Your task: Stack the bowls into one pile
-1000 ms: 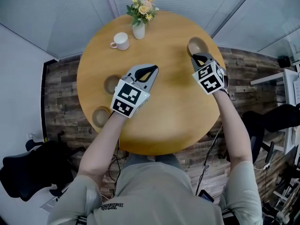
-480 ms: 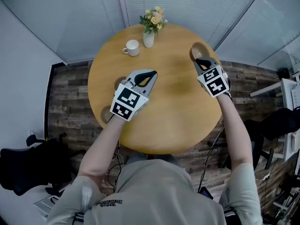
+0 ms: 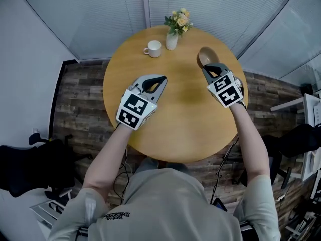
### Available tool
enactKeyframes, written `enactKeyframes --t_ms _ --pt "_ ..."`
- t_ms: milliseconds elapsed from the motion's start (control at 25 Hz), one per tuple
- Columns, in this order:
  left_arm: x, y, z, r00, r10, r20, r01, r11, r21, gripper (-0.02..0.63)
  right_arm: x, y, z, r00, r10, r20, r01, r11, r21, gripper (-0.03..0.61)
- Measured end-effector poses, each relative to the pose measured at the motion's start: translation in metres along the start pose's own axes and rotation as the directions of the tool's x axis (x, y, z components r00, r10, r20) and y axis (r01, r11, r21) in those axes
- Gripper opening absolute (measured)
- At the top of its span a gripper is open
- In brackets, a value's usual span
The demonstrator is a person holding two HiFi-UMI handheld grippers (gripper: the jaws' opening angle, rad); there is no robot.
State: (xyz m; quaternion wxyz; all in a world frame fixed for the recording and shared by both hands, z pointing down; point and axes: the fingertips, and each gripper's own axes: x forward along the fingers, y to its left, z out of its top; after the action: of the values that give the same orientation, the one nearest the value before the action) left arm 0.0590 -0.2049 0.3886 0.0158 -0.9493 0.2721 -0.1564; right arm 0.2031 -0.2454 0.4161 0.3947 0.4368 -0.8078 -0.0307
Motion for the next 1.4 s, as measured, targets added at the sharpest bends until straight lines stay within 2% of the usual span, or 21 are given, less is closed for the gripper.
enactKeyframes --t_ms 440,760,1080,1400 --pt "-0.057 0.036 -0.025 0.993 0.115 -0.033 -0.116 0.993 -0.034 0.021 0.041 0.055 0.061 0.990 0.126 0.062 -0.121 0.989 -0.081 0.031" --pt "-0.097 0.059 -0.052 0.977 0.198 -0.075 -0.203 0.977 -0.066 0.021 0.069 0.100 0.103 0.970 0.224 0.088 -0.208 0.964 -0.165 0.031" --pt "-0.131 0.079 -0.072 0.959 0.264 -0.106 -0.275 0.957 -0.096 0.021 0.097 0.142 0.127 0.946 0.312 0.088 -0.288 0.934 -0.209 0.031" --pt "-0.147 0.090 -0.093 0.947 0.291 -0.134 -0.307 0.944 -0.123 0.021 0.119 0.177 0.135 0.924 0.378 0.064 -0.352 0.903 -0.245 0.031"
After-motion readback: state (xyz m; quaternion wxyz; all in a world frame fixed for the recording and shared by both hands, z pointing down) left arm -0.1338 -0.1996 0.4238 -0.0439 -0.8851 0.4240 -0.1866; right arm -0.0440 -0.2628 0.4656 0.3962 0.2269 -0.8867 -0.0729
